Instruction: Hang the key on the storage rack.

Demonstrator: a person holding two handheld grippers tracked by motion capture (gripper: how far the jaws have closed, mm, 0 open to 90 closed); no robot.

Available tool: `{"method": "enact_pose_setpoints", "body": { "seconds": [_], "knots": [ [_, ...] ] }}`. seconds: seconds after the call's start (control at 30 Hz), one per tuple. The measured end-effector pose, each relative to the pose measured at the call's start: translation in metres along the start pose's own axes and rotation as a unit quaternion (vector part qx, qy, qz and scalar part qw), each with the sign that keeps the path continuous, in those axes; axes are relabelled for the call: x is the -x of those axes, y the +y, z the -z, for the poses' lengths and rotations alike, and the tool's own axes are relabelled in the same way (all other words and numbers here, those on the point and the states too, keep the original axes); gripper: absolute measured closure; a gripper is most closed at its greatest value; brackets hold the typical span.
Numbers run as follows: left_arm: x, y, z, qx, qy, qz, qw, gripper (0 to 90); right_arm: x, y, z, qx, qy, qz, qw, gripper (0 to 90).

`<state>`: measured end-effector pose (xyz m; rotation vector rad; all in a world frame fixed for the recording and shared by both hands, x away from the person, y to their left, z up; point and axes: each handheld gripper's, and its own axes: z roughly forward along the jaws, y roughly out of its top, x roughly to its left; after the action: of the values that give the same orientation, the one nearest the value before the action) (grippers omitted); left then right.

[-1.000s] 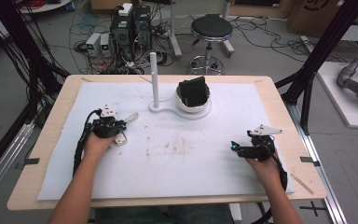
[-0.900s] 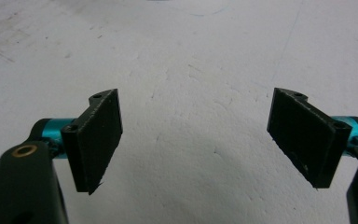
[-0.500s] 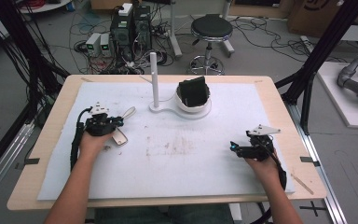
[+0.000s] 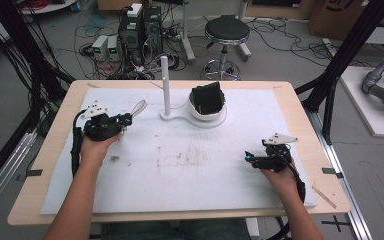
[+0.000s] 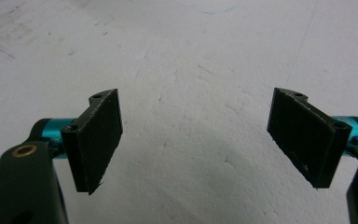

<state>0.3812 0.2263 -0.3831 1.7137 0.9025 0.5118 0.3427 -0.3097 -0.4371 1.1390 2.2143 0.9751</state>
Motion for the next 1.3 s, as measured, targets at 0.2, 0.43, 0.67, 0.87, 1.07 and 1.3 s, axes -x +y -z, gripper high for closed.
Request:
{"method": "enact_pose_setpoints", "body": {
  "seconds": [0.2,0.43,0.67,0.87,1.07,1.3],
  "knots": [
    [0.011,0.012,-0.002,0.018,-0.016,-0.004,0.9997,81.2,0.001,-0.001,0.0,-0.004,-0.002,-0.003,1.0,18.2],
    [0.02,0.027,0.001,0.034,-0.008,-0.015,0.9993,81.3,0.001,-0.001,0.002,0.001,-0.002,-0.004,1.0,18.2],
    [0.032,0.051,0.0,0.058,-0.012,-0.031,0.9978,81.3,0.0,0.001,0.002,0.005,0.0,-0.004,1.0,18.2],
    [0.039,0.069,-0.008,0.061,-0.011,-0.043,0.9972,81.3,0.0,0.0,0.003,0.006,-0.001,-0.006,1.0,18.2],
    [0.041,0.081,-0.013,0.063,-0.013,-0.048,0.9968,81.3,0.001,0.0,0.004,0.007,-0.002,-0.009,0.9999,18.2],
    [0.04,0.092,-0.028,0.052,-0.009,-0.052,0.9973,81.3,0.001,-0.001,0.004,0.007,-0.001,-0.008,0.9999,18.2]
  ]
}}
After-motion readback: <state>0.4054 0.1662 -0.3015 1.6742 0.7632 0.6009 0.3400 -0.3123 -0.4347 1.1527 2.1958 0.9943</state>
